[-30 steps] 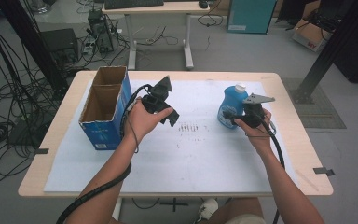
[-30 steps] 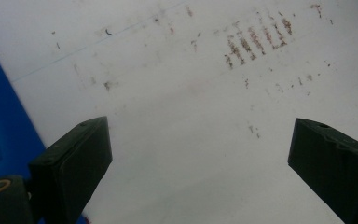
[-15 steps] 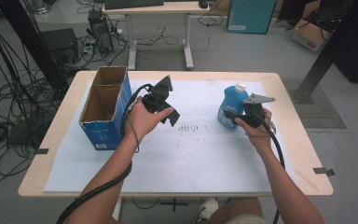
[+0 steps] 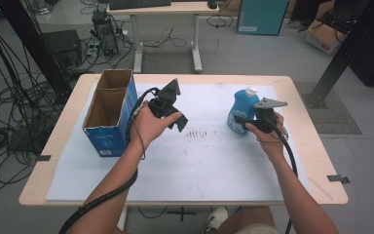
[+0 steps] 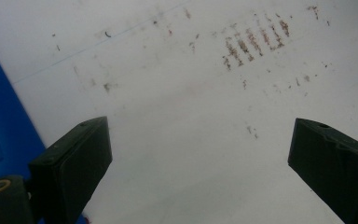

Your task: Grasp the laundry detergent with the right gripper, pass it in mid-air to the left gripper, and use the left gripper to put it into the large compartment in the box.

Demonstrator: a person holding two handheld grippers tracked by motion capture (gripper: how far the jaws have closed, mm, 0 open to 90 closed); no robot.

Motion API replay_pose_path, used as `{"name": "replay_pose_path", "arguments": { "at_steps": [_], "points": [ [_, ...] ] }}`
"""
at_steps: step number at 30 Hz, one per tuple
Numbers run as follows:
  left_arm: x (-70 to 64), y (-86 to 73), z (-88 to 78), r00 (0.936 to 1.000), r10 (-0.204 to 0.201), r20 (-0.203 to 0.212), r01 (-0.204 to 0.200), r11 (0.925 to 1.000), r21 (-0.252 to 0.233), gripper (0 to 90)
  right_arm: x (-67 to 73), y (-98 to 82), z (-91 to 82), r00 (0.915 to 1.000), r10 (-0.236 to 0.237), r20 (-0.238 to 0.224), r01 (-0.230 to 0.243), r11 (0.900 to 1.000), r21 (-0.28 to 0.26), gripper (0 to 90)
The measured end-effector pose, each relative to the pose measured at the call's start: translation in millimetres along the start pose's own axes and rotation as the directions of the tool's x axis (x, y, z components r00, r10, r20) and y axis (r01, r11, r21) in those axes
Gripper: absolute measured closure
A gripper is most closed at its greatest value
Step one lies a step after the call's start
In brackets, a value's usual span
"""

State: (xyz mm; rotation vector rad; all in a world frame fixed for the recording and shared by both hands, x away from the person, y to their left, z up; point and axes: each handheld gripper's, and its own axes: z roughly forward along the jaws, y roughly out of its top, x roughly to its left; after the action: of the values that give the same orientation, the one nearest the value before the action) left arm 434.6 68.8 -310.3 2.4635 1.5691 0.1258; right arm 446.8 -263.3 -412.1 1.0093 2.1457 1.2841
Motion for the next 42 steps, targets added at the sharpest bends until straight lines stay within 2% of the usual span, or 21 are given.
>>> {"name": "replay_pose_path", "arguments": {
  "at_steps": [42],
  "points": [
    [-1.9, 0.2, -0.6, 1.0, 0.002, -0.005, -0.002, 1.0, -0.004, 6.5, -0.7, 0.2, 0.0, 0.9999, 0.008, -0.006, -0.008, 1.0, 0.002, 41.7]
  ]
}}
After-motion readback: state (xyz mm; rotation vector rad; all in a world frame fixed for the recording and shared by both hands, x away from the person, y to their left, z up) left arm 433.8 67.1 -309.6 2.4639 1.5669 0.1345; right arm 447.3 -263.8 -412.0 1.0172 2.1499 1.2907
